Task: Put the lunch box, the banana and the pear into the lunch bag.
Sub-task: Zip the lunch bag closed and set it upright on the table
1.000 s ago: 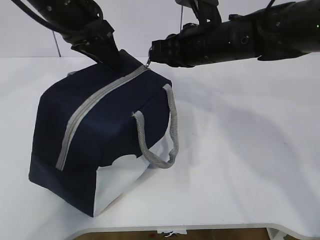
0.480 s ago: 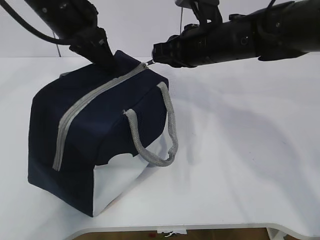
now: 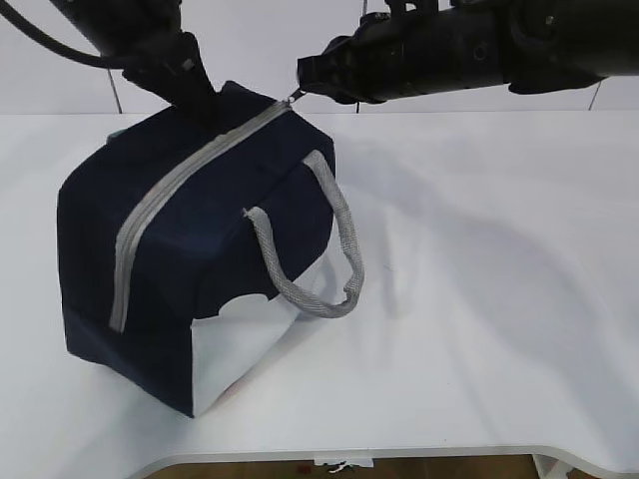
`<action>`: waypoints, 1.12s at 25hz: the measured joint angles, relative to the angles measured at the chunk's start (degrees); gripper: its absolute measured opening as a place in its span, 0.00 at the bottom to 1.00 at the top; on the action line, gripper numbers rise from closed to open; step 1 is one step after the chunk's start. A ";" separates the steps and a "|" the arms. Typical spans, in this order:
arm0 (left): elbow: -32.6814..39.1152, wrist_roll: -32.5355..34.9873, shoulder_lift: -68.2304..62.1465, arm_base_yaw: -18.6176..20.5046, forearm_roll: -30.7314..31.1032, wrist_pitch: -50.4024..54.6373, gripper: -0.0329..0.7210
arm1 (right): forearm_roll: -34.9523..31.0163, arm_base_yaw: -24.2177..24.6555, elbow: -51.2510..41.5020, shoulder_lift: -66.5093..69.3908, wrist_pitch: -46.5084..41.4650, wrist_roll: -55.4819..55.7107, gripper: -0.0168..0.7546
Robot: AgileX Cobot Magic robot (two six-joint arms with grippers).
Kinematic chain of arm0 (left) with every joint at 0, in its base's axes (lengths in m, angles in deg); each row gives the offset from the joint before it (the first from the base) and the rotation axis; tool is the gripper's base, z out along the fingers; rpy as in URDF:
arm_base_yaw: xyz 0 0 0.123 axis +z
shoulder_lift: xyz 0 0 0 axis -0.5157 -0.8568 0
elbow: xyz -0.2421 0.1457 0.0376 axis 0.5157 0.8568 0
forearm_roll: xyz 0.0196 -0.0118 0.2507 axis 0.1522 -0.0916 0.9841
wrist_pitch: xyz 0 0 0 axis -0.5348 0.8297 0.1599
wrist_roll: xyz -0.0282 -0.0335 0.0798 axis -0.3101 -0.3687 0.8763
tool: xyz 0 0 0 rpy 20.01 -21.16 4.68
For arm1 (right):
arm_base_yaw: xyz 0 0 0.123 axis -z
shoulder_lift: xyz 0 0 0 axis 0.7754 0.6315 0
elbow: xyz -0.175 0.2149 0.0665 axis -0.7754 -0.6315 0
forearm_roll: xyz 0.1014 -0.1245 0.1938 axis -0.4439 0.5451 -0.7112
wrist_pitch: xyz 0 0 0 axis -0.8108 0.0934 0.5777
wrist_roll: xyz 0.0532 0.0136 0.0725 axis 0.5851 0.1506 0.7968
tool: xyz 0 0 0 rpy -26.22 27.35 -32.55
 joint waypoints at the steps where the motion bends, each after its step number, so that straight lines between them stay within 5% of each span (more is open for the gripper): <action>1: 0.00 0.00 0.43 0.00 0.14 0.00 0.04 | 0.09 -0.09 0.00 0.06 -0.68 0.30 0.01; 28: 0.11 0.14 6.76 -0.10 1.63 1.46 0.04 | 6.39 -0.21 0.60 7.22 -4.10 18.23 0.01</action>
